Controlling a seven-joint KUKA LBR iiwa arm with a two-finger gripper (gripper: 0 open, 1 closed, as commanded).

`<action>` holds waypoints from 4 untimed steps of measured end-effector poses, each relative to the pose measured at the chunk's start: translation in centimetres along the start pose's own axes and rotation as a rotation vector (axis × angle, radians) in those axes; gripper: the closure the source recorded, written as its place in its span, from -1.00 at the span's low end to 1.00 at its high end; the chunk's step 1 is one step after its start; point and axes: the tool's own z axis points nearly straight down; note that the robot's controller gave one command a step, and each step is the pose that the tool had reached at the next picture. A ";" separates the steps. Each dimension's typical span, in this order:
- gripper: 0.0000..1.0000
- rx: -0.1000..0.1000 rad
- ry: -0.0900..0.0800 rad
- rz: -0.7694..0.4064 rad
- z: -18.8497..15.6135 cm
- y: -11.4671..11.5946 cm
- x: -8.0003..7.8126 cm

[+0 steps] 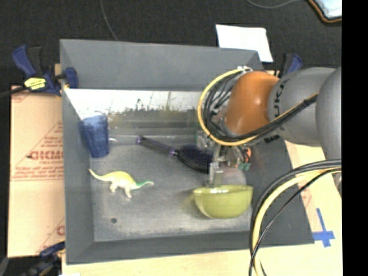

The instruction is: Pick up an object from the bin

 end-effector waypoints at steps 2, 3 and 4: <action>1.00 0.001 -0.002 0.067 -1.8 -1.0 1.0; 1.00 -0.001 0.003 0.071 -4.0 -1.1 0.8; 1.00 -0.001 -0.004 0.123 -6.2 -2.3 3.4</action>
Offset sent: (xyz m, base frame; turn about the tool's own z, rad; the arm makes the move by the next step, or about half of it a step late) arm 0.0000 0.0000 0.0000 0.0000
